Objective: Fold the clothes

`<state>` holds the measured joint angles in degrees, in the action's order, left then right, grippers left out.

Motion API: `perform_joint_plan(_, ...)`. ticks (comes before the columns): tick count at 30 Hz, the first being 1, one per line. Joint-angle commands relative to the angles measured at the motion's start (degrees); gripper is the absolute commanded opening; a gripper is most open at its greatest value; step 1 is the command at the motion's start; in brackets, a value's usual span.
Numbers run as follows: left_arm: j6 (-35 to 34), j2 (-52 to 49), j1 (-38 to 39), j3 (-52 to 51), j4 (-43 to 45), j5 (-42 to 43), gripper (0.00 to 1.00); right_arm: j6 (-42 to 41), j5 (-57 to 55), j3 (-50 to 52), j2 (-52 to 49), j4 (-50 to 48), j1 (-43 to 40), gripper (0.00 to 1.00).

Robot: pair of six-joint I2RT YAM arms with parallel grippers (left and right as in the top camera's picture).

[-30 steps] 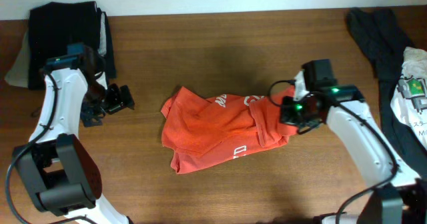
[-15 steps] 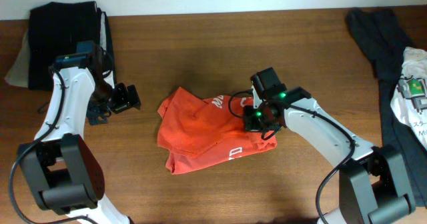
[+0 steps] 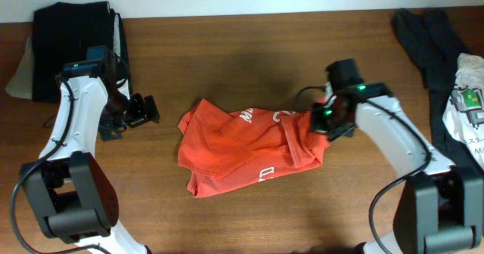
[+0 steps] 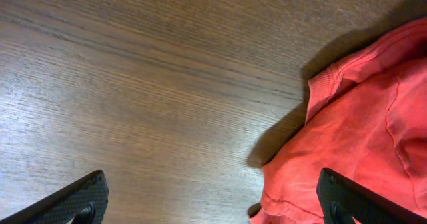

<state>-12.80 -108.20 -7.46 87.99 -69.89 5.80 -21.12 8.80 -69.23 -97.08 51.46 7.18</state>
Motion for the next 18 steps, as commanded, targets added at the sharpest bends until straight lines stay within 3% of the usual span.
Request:
perform_joint_plan(1,1.16,1.29,-0.02,0.87,0.24,0.22,1.00,3.96,-2.25,-0.92,-0.04,1.07,-5.27,0.11)
perform_joint_plan(4,1.16,1.29,-0.02,0.87,0.24,0.22,1.00,5.03,-5.70,0.09,-0.04,1.25,-8.90,0.49)
perform_joint_plan(7,1.16,1.29,-0.02,0.87,0.24,0.22,1.00,5.03,-9.57,0.68,-0.07,2.12,-10.78,0.58)
perform_joint_plan(8,1.16,1.29,-0.02,0.87,0.24,0.24,1.00,5.03,-9.57,0.66,-0.04,2.34,-11.15,0.66)
perform_joint_plan(13,1.16,1.29,-0.02,0.87,0.26,0.24,1.00,5.88,-6.95,-0.22,-0.02,4.79,-11.23,0.69)
perform_joint_plan(18,1.14,1.29,-0.02,0.87,0.46,0.24,1.00,16.09,-0.42,-0.59,0.24,4.42,-4.42,0.71)
